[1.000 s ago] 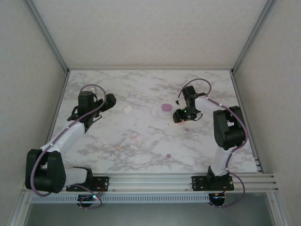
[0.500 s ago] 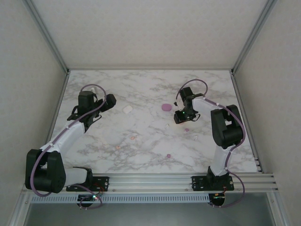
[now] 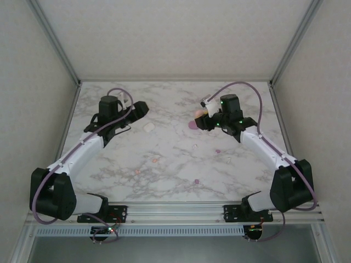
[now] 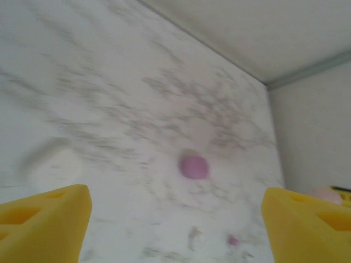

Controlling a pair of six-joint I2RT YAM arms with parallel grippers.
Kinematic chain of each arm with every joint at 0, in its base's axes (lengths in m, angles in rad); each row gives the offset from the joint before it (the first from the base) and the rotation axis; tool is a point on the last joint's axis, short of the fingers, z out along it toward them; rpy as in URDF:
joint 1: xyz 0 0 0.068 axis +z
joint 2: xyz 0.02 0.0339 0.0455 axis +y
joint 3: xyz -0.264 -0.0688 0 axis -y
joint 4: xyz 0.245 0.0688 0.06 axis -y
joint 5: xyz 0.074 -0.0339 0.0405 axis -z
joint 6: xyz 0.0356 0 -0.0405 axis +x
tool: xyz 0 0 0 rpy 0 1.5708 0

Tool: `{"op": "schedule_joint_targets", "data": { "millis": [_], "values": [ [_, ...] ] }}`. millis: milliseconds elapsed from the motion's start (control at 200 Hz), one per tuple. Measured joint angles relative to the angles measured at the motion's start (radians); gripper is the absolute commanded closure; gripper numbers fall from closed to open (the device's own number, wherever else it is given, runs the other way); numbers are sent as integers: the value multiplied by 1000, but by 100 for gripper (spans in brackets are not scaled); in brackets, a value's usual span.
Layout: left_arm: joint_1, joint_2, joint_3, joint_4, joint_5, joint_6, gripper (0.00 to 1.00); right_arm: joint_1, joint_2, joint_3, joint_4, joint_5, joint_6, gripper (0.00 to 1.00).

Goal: Insert the wireless bluetooth earbuds into the charging case

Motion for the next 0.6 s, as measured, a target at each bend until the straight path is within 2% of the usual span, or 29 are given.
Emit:
{"op": "schedule_joint_targets", "data": {
  "millis": [125,275,596],
  "values": [
    [-100,43,102,4,60,-17,27,50,-2,0,49,-60,-63,72],
    [-174,79,174,7,108,-21,28,84,-1,3,86,-92,-97,72],
    [-259,172,245,-14,171,-13,34,105,30,26,149,-112,-120,72]
  ]
}}
